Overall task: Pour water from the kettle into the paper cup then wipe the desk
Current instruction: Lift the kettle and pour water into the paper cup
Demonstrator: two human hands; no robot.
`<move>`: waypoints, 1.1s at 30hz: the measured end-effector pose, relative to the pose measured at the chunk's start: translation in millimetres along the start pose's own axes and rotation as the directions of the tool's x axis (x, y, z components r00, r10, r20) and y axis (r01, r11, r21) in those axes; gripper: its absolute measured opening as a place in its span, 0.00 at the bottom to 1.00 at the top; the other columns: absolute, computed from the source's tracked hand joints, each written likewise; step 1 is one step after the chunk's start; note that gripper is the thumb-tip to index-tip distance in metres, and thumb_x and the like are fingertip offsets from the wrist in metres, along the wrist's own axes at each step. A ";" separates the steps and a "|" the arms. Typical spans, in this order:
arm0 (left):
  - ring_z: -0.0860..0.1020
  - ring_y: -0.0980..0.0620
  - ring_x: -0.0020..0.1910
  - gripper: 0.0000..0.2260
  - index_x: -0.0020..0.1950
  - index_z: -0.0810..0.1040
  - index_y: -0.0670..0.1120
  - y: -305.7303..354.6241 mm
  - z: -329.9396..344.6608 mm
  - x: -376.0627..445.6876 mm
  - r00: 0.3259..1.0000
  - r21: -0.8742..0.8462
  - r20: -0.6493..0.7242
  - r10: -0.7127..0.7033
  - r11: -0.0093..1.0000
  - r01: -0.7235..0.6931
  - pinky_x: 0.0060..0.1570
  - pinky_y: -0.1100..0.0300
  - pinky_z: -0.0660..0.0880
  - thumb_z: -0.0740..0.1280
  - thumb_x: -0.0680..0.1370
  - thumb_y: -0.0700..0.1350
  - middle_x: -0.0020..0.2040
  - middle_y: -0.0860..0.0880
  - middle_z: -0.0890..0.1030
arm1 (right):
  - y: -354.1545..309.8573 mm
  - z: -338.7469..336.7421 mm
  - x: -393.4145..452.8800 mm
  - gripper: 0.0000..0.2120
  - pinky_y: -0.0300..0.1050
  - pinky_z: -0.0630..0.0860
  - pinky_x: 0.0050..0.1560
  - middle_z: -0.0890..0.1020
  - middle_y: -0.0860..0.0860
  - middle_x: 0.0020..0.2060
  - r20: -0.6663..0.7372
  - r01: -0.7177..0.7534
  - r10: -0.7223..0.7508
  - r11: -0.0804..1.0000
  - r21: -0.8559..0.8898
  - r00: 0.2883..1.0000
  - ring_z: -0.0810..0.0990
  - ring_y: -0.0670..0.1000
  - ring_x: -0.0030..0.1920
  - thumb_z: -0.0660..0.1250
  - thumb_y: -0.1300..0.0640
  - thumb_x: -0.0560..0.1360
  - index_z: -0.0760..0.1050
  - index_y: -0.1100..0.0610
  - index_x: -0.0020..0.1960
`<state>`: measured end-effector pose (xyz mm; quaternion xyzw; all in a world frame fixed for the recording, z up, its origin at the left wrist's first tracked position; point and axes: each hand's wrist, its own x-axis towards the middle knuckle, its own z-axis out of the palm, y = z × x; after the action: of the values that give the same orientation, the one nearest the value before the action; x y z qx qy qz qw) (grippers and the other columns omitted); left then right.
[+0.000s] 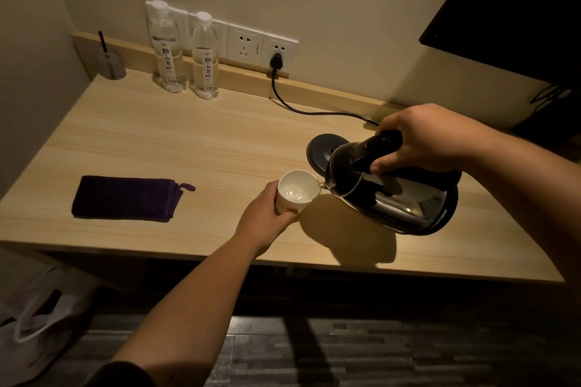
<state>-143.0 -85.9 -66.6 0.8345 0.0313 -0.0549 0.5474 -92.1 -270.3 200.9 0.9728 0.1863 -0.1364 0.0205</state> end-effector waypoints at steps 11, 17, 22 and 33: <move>0.73 0.56 0.53 0.28 0.70 0.65 0.55 1.3 -0.3 -0.1 1.000 0.004 -0.006 0.002 1.000 -0.001 0.46 0.59 0.70 0.72 0.73 0.51 0.56 0.59 0.75 | 2.5 3.8 -2.6 0.20 0.42 0.75 0.38 0.81 0.51 0.42 0.003 -0.024 0.024 0.998 0.050 1.000 0.78 0.50 0.41 0.75 0.45 0.66 0.79 0.52 0.54; 0.74 0.56 0.55 0.29 0.70 0.65 0.56 1.9 -1.0 -1.1 1.000 -0.017 -0.007 -0.005 1.000 0.005 0.49 0.58 0.72 0.72 0.72 0.51 0.59 0.58 0.76 | 17.5 9.1 -10.6 0.17 0.38 0.70 0.38 0.79 0.48 0.43 -0.015 -0.095 0.102 0.968 0.233 0.995 0.76 0.47 0.43 0.75 0.49 0.67 0.77 0.52 0.52; 0.73 0.56 0.55 0.29 0.71 0.64 0.56 2.6 -0.6 -0.5 1.000 -0.002 0.002 -0.014 1.000 0.014 0.47 0.59 0.70 0.72 0.72 0.50 0.60 0.57 0.76 | 42.5 43.2 -40.5 0.12 0.43 0.70 0.38 0.79 0.50 0.41 -0.043 -0.179 0.264 0.755 0.631 0.963 0.77 0.49 0.41 0.75 0.55 0.67 0.77 0.50 0.49; 0.74 0.58 0.52 0.27 0.68 0.65 0.56 4.3 0.9 -0.5 0.999 -0.007 0.009 -0.033 0.999 0.033 0.44 0.63 0.70 0.73 0.72 0.50 0.54 0.61 0.75 | 94.7 137.2 -81.3 0.05 0.47 0.73 0.46 0.78 0.52 0.42 -0.155 -0.076 0.732 0.272 0.959 0.664 0.76 0.52 0.43 0.70 0.53 0.74 0.76 0.45 0.49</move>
<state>-143.0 -88.4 -63.0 0.8315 0.0430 -0.0674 0.5497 -165.2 -399.8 90.1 0.8206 -0.1962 0.1018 -0.5271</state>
